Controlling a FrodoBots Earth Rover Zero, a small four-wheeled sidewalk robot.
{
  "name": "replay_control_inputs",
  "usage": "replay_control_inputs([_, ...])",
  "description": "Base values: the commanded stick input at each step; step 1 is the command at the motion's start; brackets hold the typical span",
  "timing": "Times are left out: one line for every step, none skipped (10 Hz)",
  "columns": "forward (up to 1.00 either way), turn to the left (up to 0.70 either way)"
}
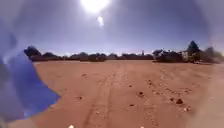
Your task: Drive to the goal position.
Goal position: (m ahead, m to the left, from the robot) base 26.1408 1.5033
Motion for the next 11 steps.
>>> replay_control_inputs([0.7,0.0])
replay_control_inputs([0.7,0.0])
replay_control_inputs([0.7,0.0])
replay_control_inputs([0.7,0.0])
replay_control_inputs([0.7,0.0])
replay_control_inputs([0.7,0.0])
replay_control_inputs([0.7,0.0])
replay_control_inputs([0.7,0.0])
replay_control_inputs([0.7,0.0])
replay_control_inputs([0.7,0.0])
replay_control_inputs([0.7,0.0])
